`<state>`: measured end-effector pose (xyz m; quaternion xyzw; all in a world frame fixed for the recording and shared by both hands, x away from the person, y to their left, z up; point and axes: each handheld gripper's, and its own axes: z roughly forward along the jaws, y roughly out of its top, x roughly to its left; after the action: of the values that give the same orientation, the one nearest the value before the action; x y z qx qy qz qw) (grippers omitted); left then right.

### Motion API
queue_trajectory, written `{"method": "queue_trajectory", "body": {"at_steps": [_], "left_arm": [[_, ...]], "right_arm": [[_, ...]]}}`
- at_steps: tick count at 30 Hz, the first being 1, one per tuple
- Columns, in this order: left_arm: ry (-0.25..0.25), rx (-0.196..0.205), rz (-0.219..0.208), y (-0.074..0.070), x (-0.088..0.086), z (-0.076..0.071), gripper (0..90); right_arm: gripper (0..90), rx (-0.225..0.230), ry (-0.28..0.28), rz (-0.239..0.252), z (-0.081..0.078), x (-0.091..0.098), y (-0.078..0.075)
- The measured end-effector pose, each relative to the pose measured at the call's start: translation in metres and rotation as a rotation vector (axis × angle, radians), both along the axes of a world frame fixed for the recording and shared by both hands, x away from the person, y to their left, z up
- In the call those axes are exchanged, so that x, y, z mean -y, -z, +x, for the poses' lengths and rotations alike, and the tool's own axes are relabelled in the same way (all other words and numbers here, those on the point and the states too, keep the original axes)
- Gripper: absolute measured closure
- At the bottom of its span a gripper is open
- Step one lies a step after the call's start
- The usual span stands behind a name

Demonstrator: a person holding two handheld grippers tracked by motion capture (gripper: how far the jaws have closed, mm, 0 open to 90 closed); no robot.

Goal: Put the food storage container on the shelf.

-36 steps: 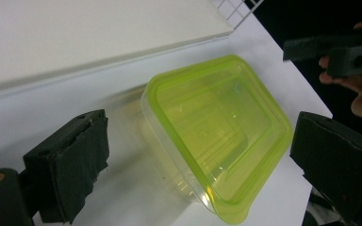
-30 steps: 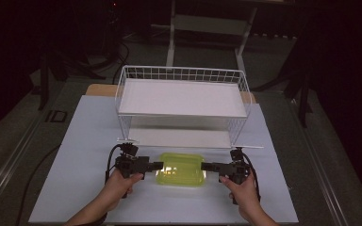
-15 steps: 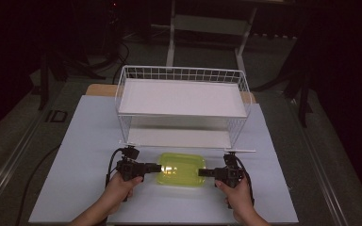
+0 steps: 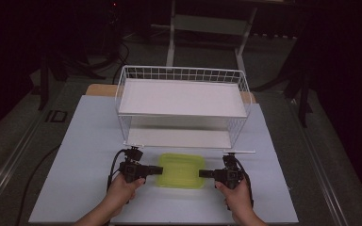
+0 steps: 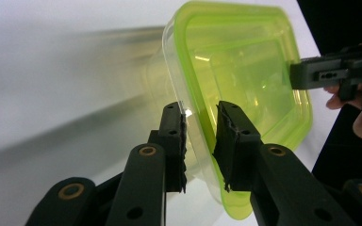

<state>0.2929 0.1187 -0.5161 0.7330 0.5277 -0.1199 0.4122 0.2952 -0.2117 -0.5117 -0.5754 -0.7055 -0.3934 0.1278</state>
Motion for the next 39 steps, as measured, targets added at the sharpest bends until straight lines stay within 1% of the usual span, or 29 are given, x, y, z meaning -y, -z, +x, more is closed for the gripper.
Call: {"method": "queue_trajectory", "body": {"at_steps": [3, 7, 10, 12, 14, 16, 20, 25, 28, 31, 35, 36, 37, 38, 39], "left_arm": [[-0.006, -0.002, 0.006, -0.002, 0.000, -0.005, 76.2], [-0.021, 0.006, 0.010, -0.005, 0.000, -0.010, 78.3], [-0.028, 0.012, 0.014, -0.006, 0.000, -0.011, 79.1], [-0.034, 0.019, 0.010, -0.009, -0.002, -0.011, 79.4], [-0.038, 0.035, 0.009, -0.012, -0.002, -0.011, 79.4], [-0.049, 0.048, -0.001, -0.016, -0.003, -0.009, 79.6], [-0.069, 0.096, -0.020, -0.028, -0.004, -0.006, 80.1], [-0.087, 0.154, -0.027, -0.040, -0.005, -0.002, 80.1], [-0.095, 0.172, -0.035, -0.044, -0.005, 0.003, 80.1], [-0.100, 0.192, -0.034, -0.046, -0.005, 0.007, 80.1], [-0.106, 0.202, -0.028, -0.045, -0.004, 0.014, 80.0], [-0.109, 0.197, -0.024, -0.044, -0.004, 0.016, 80.0], [-0.115, 0.205, -0.020, -0.043, -0.003, 0.018, 80.0], [-0.115, 0.205, -0.020, -0.043, -0.003, 0.018, 80.0], [-0.118, 0.205, -0.009, -0.042, -0.003, 0.023, 80.0]], "right_arm": [[78.2, 0.002, -0.006, 0.002, -0.002, 0.000, -0.002], [79.4, 0.009, -0.008, -0.003, -0.005, -0.001, -0.005], [79.5, 0.028, -0.015, -0.016, -0.006, -0.003, -0.009], [79.6, 0.043, -0.020, -0.024, -0.006, -0.004, -0.011], [79.5, 0.055, -0.018, -0.024, -0.006, -0.005, -0.015], [79.5, 0.073, -0.017, -0.025, -0.004, -0.006, -0.020], [79.5, 0.110, -0.010, -0.017, 0.000, -0.007, -0.031], [79.5, 0.151, -0.002, -0.013, 0.007, -0.008, -0.046], [79.5, 0.168, 0.003, -0.015, 0.012, -0.008, -0.051], [79.6, 0.183, 0.011, -0.018, 0.017, -0.009, -0.054], [79.5, 0.190, 0.021, -0.017, 0.024, -0.009, -0.055], [79.5, 0.191, 0.024, -0.021, 0.026, -0.010, -0.054], [79.5, 0.190, 0.029, -0.024, 0.028, -0.011, -0.054], [79.5, 0.190, 0.029, -0.024, 0.028, -0.011, -0.054], [79.5, 0.193, 0.033, -0.025, 0.030, -0.011, -0.052]]}}
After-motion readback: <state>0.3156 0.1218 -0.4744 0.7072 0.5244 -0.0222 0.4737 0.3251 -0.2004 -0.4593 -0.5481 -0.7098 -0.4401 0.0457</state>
